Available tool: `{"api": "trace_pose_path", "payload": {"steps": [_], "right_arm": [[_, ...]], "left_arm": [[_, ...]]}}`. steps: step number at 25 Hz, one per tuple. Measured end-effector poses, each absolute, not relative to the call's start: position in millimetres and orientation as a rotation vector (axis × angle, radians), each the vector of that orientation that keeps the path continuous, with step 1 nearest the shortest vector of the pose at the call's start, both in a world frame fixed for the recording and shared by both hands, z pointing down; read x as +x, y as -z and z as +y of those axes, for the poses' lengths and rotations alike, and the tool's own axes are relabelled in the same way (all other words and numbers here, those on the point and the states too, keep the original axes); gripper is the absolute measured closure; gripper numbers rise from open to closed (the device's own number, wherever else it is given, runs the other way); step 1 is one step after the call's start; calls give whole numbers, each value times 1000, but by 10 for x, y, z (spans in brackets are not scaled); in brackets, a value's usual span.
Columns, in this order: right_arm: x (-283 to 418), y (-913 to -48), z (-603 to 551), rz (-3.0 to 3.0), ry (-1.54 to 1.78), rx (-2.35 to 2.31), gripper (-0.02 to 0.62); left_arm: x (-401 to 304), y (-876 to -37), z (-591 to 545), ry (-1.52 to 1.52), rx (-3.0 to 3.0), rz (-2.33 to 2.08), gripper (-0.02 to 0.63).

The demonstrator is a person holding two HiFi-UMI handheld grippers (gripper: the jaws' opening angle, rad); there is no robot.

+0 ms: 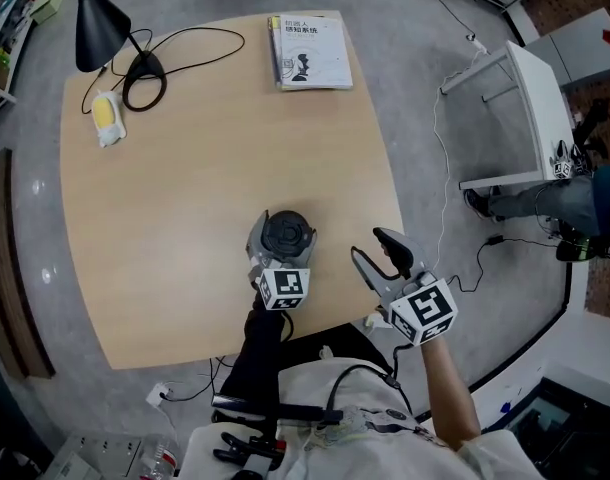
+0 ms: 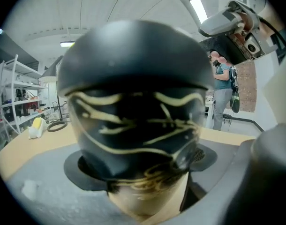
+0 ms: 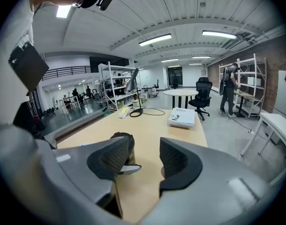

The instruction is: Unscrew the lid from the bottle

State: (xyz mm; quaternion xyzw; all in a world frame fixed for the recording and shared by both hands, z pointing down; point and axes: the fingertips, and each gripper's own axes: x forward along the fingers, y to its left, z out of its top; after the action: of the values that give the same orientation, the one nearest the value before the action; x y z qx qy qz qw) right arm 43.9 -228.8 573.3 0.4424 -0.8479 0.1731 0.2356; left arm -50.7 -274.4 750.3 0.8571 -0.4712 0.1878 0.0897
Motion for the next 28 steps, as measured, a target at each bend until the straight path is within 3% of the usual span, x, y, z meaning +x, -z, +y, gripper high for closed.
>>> {"api": "trace_pose_path", "payload": {"steps": [9, 15, 16, 20, 28], "right_arm": [[411, -5802, -2257, -2372, -486, 1163, 385], [90, -5560, -2265, -2517, -350, 907, 382], [54, -5459, -2243, -2545, -324, 837, 361], [-83, -5077, -2051, -2581, -151, 472, 169], [-48, -4220, -1446, -2638, 97, 24, 149]], "left_arm": [[-510, -7445, -2728, -537, 2488, -1300, 166], [-280, -6852, -2657, -492, 2599, -1288, 172], [-213, -6678, -2631, -476, 2633, -1291, 172], [57, -5908, -2438, -423, 2714, -1339, 172], [468, -4962, -1898, -417, 2773, -1328, 173]]}}
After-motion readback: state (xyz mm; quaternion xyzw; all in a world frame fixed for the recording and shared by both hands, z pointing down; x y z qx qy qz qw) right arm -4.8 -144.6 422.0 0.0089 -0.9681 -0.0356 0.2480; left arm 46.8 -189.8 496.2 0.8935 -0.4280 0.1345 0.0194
